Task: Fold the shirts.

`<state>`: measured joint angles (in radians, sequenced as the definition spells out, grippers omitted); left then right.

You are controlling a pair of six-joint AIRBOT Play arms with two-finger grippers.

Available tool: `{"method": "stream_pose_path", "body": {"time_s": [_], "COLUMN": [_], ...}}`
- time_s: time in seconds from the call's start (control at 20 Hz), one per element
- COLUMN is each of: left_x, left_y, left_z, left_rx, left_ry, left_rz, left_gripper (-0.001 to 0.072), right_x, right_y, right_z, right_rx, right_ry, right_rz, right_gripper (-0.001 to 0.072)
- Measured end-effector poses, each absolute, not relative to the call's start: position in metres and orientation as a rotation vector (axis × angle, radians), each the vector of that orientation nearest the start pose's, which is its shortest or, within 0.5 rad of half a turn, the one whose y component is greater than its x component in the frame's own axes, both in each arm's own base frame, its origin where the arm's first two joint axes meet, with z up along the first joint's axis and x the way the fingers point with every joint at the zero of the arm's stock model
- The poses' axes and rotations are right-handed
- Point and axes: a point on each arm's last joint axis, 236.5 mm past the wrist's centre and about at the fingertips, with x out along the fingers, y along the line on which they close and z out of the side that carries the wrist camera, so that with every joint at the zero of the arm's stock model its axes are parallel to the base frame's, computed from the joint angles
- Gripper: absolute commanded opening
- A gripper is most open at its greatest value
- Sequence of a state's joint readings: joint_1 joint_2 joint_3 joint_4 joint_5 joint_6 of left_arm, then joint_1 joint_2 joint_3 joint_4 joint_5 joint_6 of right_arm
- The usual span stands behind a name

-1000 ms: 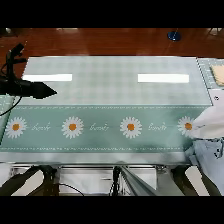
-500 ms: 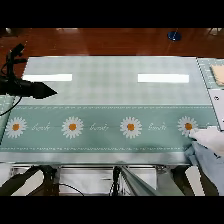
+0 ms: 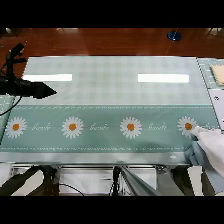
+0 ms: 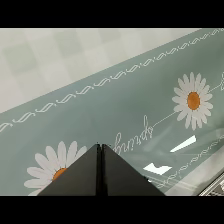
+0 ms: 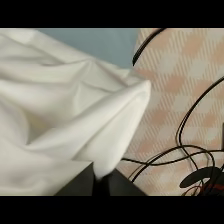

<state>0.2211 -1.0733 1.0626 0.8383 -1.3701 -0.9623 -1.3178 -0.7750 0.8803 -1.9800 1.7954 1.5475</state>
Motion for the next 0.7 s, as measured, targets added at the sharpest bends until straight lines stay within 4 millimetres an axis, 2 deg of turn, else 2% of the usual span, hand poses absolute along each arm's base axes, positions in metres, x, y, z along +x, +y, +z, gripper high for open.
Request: {"method": "stream_pose_path", "body": {"time_s": [0.15,0.45,0.55,0.7], "left_x": [0.333,0.341,0.344,0.349], "left_y": [-0.084,-0.078,-0.068,-0.049], "left_z": [0.095,0.108,0.112,0.114], "left_rx": [-0.223,-0.209,-0.216,-0.238], "left_ry": [1.045,1.009,0.996,0.981], "left_rz": [-0.651,-0.637,-0.611,-0.561], "left_gripper": [0.0035,0.0035,0.0035,0.0035], "right_x": [-0.065,-0.070,-0.070,-0.070], "right_y": [-0.165,-0.184,-0.187,-0.191], "right_z": [0.049,0.034,0.029,0.024], "right_rx": [0.893,0.840,0.840,0.835], "right_ry": [1.689,1.682,1.694,1.715], "right_rz": [-1.320,-1.323,-1.313,-1.292], "right_gripper": [0.0024,0.0027,0.0146,0.0407]}}
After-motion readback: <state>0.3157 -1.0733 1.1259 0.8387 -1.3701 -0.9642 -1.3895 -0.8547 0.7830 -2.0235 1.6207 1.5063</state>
